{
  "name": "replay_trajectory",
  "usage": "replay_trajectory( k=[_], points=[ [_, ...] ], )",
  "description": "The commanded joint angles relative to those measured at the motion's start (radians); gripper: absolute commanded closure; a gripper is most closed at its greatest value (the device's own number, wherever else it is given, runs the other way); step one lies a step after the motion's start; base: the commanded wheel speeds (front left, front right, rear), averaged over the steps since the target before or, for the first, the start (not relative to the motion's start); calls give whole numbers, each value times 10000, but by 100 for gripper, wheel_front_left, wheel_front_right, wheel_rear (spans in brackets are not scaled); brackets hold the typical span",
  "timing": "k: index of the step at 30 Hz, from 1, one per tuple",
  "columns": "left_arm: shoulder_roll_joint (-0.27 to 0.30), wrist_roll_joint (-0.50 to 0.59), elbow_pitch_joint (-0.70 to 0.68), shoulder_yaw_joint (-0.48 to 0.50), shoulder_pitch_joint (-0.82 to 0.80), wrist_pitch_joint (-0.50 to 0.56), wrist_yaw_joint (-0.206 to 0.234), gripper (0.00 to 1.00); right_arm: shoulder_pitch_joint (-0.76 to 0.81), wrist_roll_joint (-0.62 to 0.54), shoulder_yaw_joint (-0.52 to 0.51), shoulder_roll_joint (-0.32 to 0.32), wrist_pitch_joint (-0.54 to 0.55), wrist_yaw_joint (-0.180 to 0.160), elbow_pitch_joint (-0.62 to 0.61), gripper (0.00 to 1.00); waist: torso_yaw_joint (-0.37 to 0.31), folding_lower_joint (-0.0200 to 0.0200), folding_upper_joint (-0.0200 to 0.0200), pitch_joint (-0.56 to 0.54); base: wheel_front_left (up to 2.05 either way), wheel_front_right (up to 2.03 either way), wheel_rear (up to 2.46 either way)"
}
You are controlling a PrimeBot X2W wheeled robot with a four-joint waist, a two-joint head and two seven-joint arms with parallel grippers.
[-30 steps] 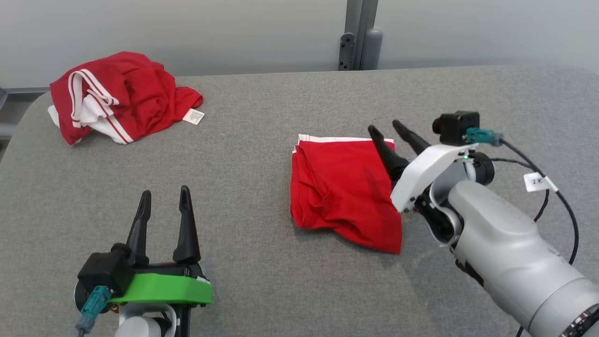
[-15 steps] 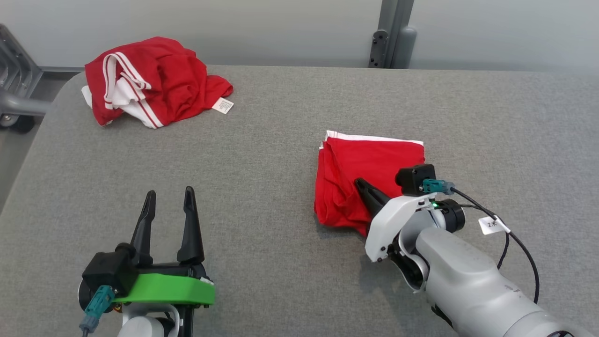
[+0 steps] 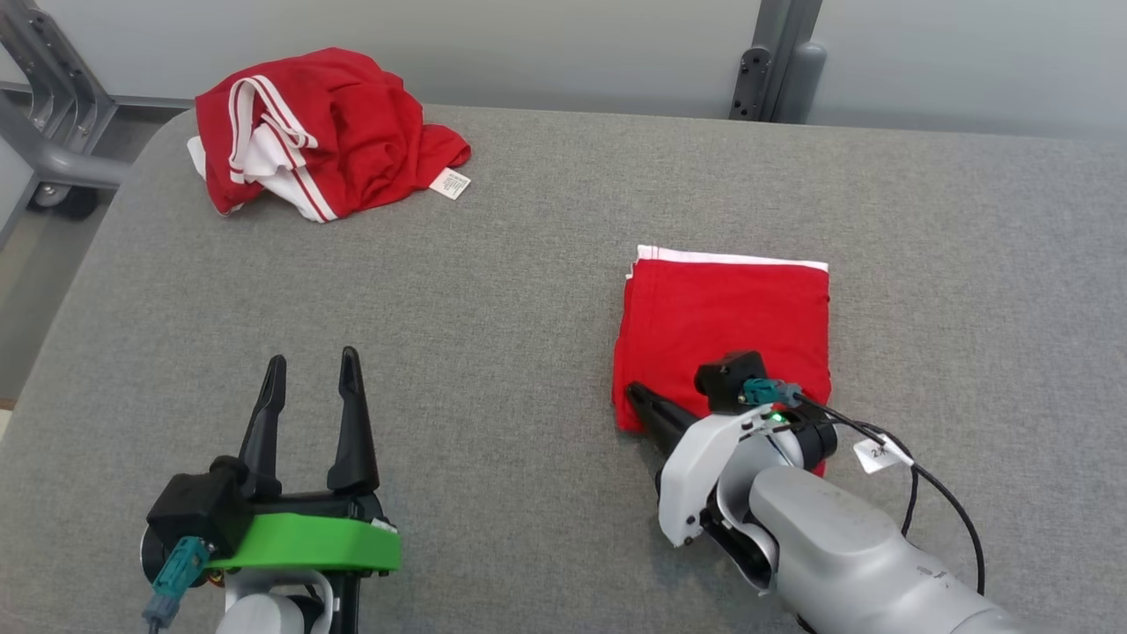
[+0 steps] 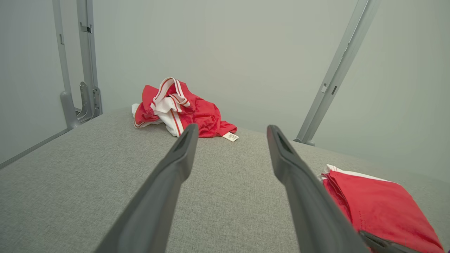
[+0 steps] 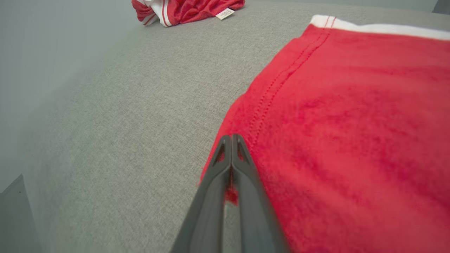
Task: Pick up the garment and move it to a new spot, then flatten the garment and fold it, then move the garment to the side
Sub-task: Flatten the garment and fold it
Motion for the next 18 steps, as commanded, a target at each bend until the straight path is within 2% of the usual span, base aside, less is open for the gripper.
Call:
replay_trajectory(
  k=[1, 7, 12, 13, 14, 15, 16, 18],
  points=[
    [9, 44, -25, 28, -38, -3, 16, 0, 107, -103, 231, -26, -47, 1, -72, 100, -47, 0, 0, 46, 0, 0, 0],
    [9, 6, -39, 71, -94, -3, 60, 0, -137, -532, 805, -29, -48, 1, -615, 100, -322, 0, 0, 126, 0, 0, 0],
    [9, 40, -10, 95, -128, -3, 76, 0, -317, -1060, 74, -25, -48, 1, -1194, 100, -624, 0, 0, 96, 0, 0, 0],
    [11, 65, -18, 104, -138, -3, 71, 0, -326, -1234, -246, -27, -48, 1, -1362, 90, -694, 0, 0, 89, 0, 0, 0],
    [19, 94, -21, 112, -154, -3, 58, 0, -326, -1458, -606, -30, -47, 1, -1524, 70, -758, 0, 0, 72, 0, 0, 0],
    [44, 122, -11, 119, -170, -3, 49, 0, -292, -1704, -1024, -34, -47, 1, -1710, 45, -823, 0, 0, 53, 0, 0, 0],
    [68, 140, -3, 136, -198, -3, 45, 0, -206, -1932, -1439, -36, -47, 1, -1914, 1, -887, 0, 0, 32, 0, 0, 0],
    [104, 203, 28, 167, -265, -3, 46, 0, 26, -2478, -2333, -96, -44, 1, -2349, 0, -1009, 0, 0, -13, 0, 0, 0]
  ],
)
